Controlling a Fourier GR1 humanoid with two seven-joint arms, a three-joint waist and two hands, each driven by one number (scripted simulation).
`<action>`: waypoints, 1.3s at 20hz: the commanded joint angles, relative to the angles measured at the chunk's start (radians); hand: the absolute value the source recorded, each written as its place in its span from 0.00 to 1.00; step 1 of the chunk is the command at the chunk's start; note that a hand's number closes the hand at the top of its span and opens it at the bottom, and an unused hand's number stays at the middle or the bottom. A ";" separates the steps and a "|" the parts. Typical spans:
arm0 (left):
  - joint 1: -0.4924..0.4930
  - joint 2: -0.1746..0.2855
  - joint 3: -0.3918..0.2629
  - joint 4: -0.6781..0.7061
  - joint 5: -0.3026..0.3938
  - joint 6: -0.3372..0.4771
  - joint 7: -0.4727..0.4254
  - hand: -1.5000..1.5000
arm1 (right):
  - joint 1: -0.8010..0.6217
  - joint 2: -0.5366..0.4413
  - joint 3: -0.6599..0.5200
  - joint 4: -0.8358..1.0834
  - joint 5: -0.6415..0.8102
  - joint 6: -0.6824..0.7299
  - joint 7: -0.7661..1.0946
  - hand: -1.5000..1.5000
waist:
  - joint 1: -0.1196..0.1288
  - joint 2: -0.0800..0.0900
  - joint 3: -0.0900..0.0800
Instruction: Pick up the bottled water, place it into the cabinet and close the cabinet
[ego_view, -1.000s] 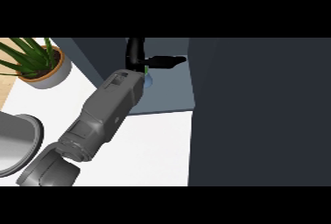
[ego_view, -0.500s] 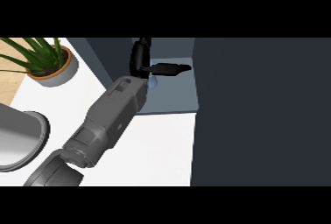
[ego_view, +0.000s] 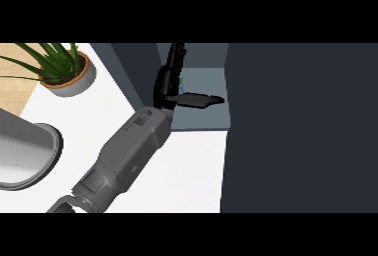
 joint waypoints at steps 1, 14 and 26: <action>0.133 0.000 -0.064 -0.142 0.037 -0.079 0.004 0.00 | 0.038 0.012 0.032 -0.070 0.030 -0.014 0.012 0.00 | 0.006 -0.003 0.000; 0.493 0.109 -0.199 -0.722 -0.002 -0.090 0.125 0.00 | 0.060 -0.069 0.002 -0.121 0.051 0.026 0.007 0.00 | 0.025 -0.002 0.000; 0.820 0.325 -0.205 -1.074 0.016 -0.125 0.158 0.00 | 0.012 -0.231 0.156 -0.142 0.238 0.170 0.018 1.00 | 0.041 -0.002 -0.001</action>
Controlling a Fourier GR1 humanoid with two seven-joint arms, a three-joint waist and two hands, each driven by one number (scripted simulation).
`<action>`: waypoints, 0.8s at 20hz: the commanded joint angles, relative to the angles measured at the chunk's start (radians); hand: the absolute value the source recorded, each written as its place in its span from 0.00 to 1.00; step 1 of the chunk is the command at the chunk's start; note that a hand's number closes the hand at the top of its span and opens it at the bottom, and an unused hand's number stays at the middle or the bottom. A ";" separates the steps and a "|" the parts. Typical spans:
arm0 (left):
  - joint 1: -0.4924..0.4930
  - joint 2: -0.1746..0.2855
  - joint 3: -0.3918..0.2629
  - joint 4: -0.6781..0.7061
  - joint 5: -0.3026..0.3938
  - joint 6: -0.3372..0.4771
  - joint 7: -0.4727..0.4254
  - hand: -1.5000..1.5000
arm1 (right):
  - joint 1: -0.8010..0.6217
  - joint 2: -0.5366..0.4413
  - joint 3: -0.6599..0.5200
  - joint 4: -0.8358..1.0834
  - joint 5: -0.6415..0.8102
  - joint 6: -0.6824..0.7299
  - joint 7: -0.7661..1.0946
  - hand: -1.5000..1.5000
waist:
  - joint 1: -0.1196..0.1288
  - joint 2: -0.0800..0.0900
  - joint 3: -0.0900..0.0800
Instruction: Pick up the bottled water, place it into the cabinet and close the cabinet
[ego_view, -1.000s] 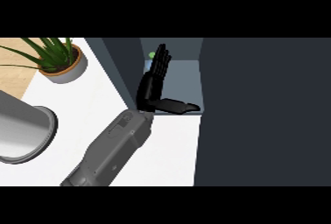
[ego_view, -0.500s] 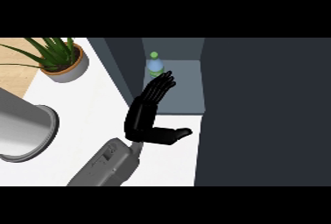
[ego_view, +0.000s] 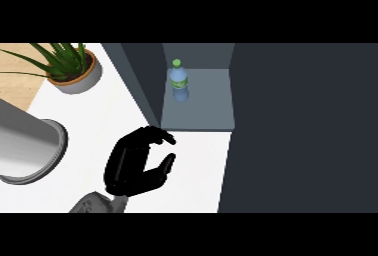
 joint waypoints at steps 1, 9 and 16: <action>0.124 0.069 0.022 -0.099 0.020 -0.019 -0.015 0.00 | 0.023 -0.086 0.001 -0.164 0.089 0.059 0.007 1.00 | -0.007 -0.001 0.000; 0.263 0.185 0.146 -0.221 0.118 -0.089 -0.024 0.00 | -0.017 -0.136 0.193 -0.195 0.198 0.065 0.070 1.00 | -0.001 -0.004 -0.004; 0.338 0.249 0.228 -0.236 0.195 -0.154 -0.022 0.00 | -0.133 -0.187 0.352 -0.207 0.236 0.082 0.156 1.00 | 0.012 -0.010 -0.010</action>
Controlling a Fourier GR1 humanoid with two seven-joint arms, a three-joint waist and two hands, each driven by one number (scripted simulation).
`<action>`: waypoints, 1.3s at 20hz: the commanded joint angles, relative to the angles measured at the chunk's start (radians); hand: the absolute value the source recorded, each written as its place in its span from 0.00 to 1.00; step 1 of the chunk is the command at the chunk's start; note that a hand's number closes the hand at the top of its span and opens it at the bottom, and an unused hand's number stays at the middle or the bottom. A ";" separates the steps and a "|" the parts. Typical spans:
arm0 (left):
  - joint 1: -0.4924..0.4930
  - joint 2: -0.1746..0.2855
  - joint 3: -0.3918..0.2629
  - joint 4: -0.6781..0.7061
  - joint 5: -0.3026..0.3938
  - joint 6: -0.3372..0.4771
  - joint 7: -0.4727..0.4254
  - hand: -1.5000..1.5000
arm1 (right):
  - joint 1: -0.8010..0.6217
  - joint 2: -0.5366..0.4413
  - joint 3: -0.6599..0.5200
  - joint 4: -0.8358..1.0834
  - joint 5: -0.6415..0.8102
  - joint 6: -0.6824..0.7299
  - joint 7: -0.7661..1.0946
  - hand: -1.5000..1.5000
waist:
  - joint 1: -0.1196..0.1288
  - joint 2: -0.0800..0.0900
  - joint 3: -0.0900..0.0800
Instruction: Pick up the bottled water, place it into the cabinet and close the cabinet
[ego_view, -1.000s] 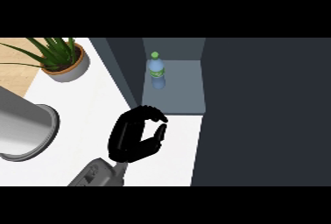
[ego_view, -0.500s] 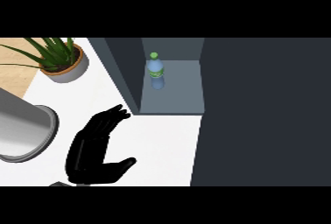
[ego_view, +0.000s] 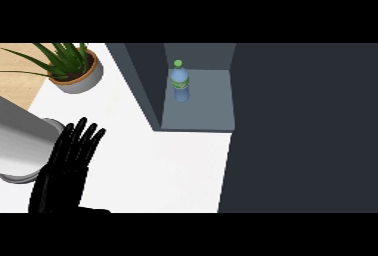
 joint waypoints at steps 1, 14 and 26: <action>0.062 0.055 0.058 -0.016 0.044 -0.060 -0.013 0.00 | -0.061 -0.057 0.114 -0.188 0.195 0.042 0.106 1.00 | 0.015 -0.003 -0.005; 0.158 0.168 0.144 -0.080 0.140 -0.201 0.011 0.00 | -0.185 0.059 0.293 -0.066 0.018 -0.058 0.173 1.00 | 0.086 0.021 -0.005; 0.169 0.237 0.199 -0.087 0.187 -0.304 0.026 0.00 | -0.321 0.052 0.233 -0.017 -0.043 -0.049 0.273 1.00 | 0.170 0.050 -0.011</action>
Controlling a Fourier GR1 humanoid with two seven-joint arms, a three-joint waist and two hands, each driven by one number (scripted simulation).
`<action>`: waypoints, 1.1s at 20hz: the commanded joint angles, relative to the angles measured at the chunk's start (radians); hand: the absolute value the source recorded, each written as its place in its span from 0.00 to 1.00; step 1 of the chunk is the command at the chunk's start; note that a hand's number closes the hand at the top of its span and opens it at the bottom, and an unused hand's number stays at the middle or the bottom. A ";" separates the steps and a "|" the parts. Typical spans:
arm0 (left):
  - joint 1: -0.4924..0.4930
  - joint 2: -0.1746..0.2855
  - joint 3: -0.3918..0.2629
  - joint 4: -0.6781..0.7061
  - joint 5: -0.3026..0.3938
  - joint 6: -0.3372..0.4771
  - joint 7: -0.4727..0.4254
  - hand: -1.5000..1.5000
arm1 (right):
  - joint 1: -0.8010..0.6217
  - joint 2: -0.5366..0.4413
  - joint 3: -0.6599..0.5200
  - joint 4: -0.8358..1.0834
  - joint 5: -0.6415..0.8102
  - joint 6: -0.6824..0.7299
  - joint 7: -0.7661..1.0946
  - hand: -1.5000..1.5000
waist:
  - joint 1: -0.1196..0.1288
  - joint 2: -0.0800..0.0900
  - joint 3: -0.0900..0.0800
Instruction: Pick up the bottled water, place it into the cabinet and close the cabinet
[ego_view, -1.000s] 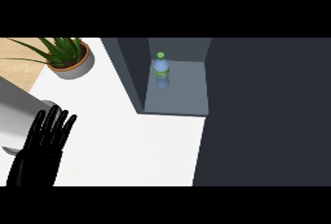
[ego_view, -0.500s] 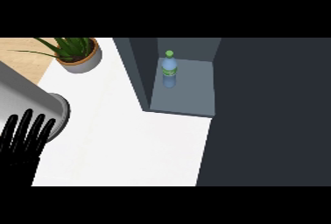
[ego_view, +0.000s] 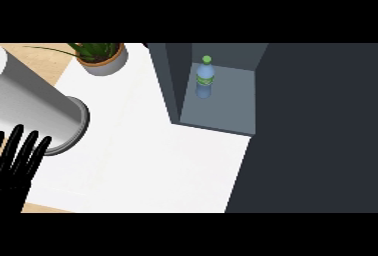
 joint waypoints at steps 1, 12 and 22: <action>0.002 0.024 0.025 0.001 0.008 -0.029 -0.001 0.00 | -0.094 0.051 0.167 -0.024 0.010 0.027 0.097 1.00 | 0.036 0.007 -0.003; -0.007 0.067 0.047 0.009 0.027 -0.071 0.025 0.00 | -0.276 -0.032 0.085 -0.029 0.024 0.116 0.153 1.00 | 0.092 0.005 -0.010; -0.020 0.069 0.056 0.024 0.044 -0.081 0.032 0.00 | -0.352 -0.038 0.068 -0.007 -0.005 0.124 0.203 1.00 | 0.080 0.009 -0.016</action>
